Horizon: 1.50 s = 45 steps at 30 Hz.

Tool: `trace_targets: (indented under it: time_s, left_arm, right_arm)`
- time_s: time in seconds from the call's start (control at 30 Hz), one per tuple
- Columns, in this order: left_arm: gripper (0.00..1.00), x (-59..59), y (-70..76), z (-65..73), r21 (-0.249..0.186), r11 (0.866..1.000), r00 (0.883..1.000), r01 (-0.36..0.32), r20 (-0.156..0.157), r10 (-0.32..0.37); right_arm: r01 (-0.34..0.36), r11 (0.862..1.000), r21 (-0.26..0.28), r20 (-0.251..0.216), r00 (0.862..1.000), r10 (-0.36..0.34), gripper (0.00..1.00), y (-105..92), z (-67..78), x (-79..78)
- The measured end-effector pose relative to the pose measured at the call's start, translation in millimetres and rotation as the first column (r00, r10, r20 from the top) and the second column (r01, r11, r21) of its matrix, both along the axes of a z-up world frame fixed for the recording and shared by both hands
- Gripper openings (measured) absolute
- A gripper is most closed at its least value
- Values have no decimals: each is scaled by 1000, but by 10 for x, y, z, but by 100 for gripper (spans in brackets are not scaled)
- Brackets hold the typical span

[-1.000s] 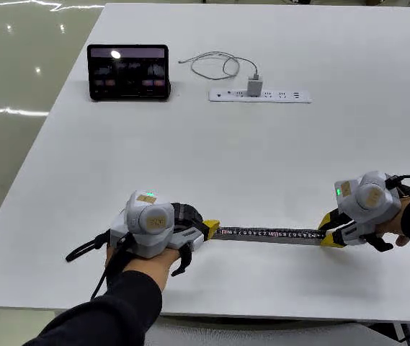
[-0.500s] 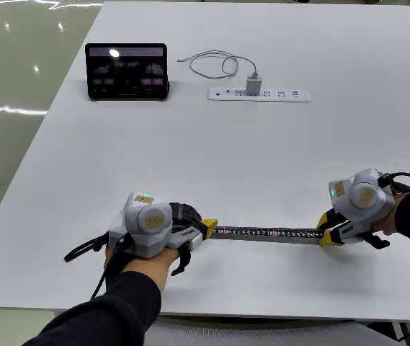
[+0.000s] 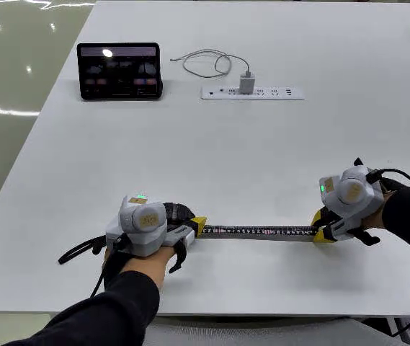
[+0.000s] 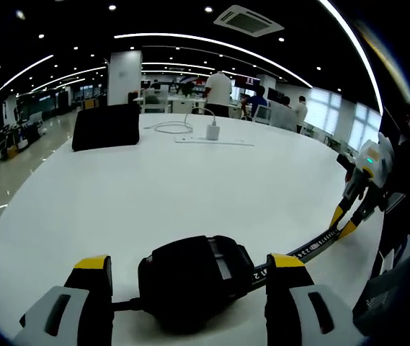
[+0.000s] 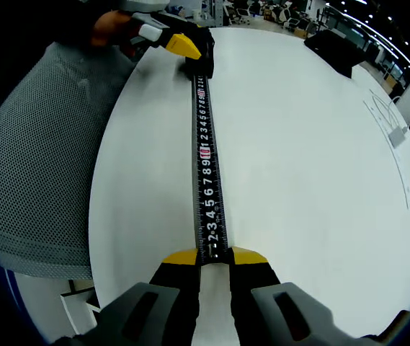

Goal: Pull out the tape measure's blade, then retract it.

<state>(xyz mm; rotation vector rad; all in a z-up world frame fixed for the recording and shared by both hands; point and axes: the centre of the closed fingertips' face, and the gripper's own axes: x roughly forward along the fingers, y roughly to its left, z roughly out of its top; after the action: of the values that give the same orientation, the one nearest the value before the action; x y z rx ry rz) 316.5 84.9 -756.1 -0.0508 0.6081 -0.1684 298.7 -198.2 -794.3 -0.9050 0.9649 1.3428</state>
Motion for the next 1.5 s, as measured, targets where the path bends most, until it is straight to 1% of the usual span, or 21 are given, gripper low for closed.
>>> trace_targets:
  time_s: [0.13,0.23,0.3,0.4,0.47,0.53,0.57,0.6,0.63,0.7,0.73,0.77,0.9,1.03,1.07,1.1,1.2,1.5]
  left_arm:
    - [82,21,-25,-4,-5,1000,1000,3,11,-3]
    - [80,36,-33,-23,3,1000,1000,7,15,-7]
    - [78,37,-35,-47,0,1000,1000,6,9,-6]
    - [74,33,-37,-58,2,1000,1000,5,4,-5]
    - [73,34,-48,-63,-9,1000,1000,4,1,-4]
    - [72,33,-52,-57,-9,1000,1000,4,4,-4]
    - [66,24,-59,-64,-15,1000,1000,6,-5,-6]
    - [66,28,-31,-67,-3,1000,1000,-2,-3,2]
    - [65,25,-42,-64,-20,1000,1000,1,-3,-1]
    - [65,20,-40,-65,-32,999,1000,-2,-7,2]
    - [65,21,-45,-68,-31,1000,1000,2,-11,-2]
    - [64,20,-49,-69,-17,1000,1000,12,-13,-12]
    - [63,18,-51,-81,0,1000,999,17,-30,-17]
    - [63,12,-51,-87,9,1000,999,26,-35,-26]
    - [63,10,-51,-90,10,1000,999,28,-44,-28]
    - [63,8,-51,-90,12,999,999,30,-45,-29]
    - [63,11,-49,-94,9,1000,999,30,-44,-29]
    - [63,16,-46,-99,8,999,999,32,-45,-31]
  right_arm:
    - [-2,1000,-16,8,1000,3,10,15,-6,5]
    - [-20,1000,-23,12,1000,20,10,5,-23,26]
    - [-2,1000,-23,1,1000,2,10,2,-29,40]
    - [-8,1000,-27,-4,1000,8,10,5,-33,39]
    - [-11,999,-33,-9,1000,10,10,5,-39,45]
    - [-10,999,-35,-12,1000,10,10,3,-42,50]
    - [-4,999,-35,-15,1000,3,10,15,-36,42]
    - [-5,999,-34,-14,1000,4,10,15,-36,41]
    - [-7,999,-33,-13,1000,6,10,15,-39,40]
    - [-3,999,-33,-11,1000,2,10,16,-34,31]
    - [0,999,-33,-10,1000,0,10,16,-34,31]
    - [4,999,-33,-10,1000,-4,10,16,-34,30]
    - [12,999,-39,-8,1000,-12,10,17,-38,28]
    - [11,999,-38,-7,1000,-11,10,14,-42,28]
    - [8,999,-33,-3,1000,-9,10,22,-42,23]
    - [7,1000,-30,0,1000,-7,10,32,-42,21]
    - [18,1000,-22,-2,1000,-18,10,41,-41,26]
    - [11,1000,-24,0,1000,-11,10,77,-37,20]
